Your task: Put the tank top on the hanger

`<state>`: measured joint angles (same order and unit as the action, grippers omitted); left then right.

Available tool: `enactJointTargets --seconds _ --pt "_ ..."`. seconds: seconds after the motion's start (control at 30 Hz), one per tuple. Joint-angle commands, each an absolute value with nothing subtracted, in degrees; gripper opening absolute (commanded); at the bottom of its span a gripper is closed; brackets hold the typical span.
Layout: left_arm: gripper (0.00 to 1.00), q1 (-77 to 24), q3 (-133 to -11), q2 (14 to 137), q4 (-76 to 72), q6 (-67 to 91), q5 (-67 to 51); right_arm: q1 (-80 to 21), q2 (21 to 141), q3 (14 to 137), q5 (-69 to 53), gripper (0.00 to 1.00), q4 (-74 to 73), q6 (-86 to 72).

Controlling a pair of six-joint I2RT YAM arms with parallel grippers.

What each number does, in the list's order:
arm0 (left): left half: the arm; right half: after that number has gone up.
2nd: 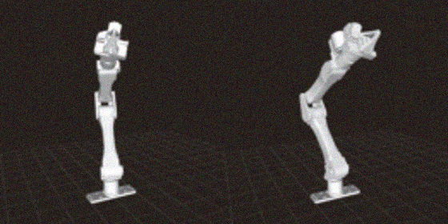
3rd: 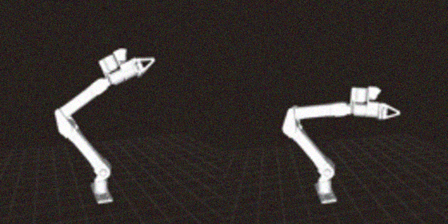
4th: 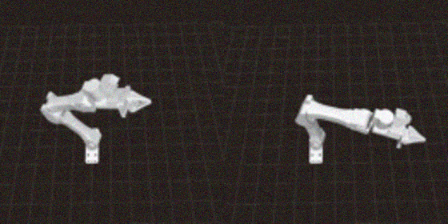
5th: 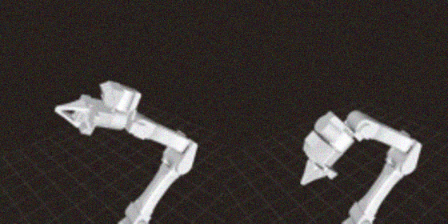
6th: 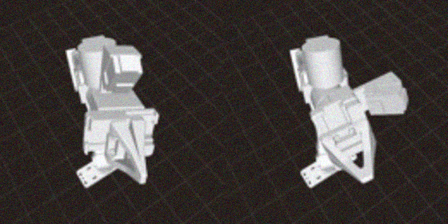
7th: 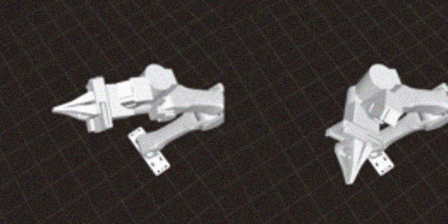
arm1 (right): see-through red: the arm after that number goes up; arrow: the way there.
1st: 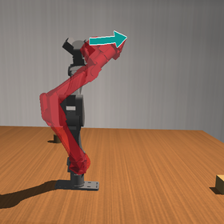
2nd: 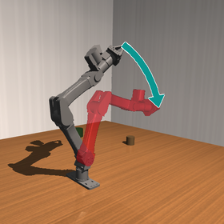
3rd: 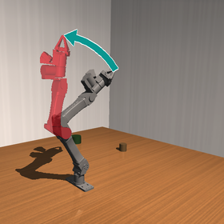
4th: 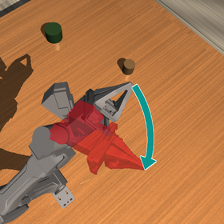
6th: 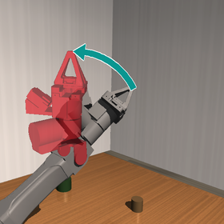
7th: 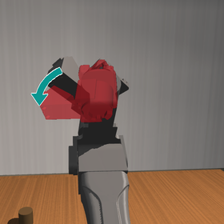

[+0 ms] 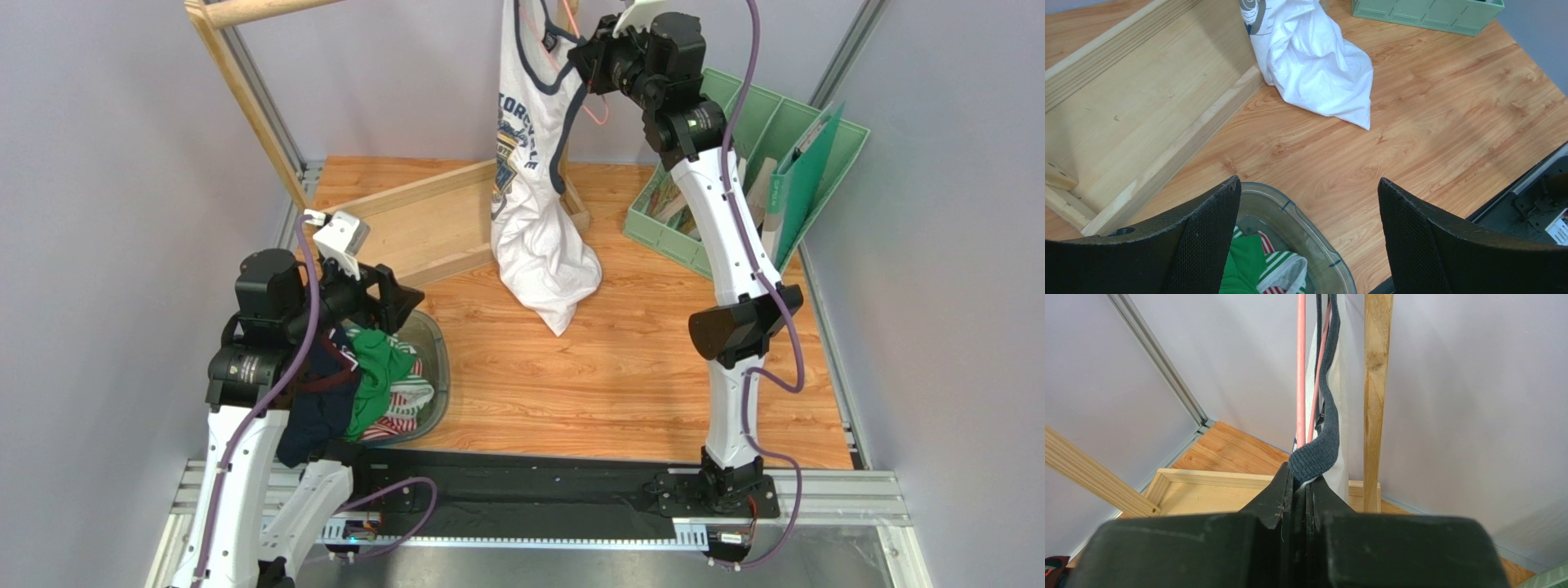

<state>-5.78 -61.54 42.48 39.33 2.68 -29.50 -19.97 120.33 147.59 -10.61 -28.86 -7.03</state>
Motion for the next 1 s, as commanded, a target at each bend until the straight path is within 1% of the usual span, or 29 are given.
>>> enactJointTargets --seconds 0.0,0.4,0.53,0.7,0.93,0.97 --pt "0.87 -5.4 -62.0 42.7 39.3 1.9 -29.9 -20.0 122.2 150.0 -10.9 0.0 -25.2 -6.2" --pt "0.86 -5.4 -60.3 42.8 38.0 2.7 -30.3 -20.0 119.8 146.5 -19.3 0.0 -24.6 -11.5" --pt "0.86 -5.4 -59.1 42.5 37.2 3.5 -30.5 -20.0 117.9 142.7 -22.6 0.0 -22.3 -13.5" --pt "0.86 -5.4 -58.6 42.5 36.7 3.8 -30.8 -20.0 118.3 144.7 -24.9 0.0 -22.4 -16.1" --pt "0.86 -5.4 -58.2 42.9 36.4 4.2 -31.0 -19.9 116.6 143.3 -27.7 0.0 -21.4 -19.7" --pt "0.86 -5.4 -58.1 42.7 36.3 4.4 -30.9 -19.9 116.0 141.5 -27.9 0.0 -20.8 -19.8"
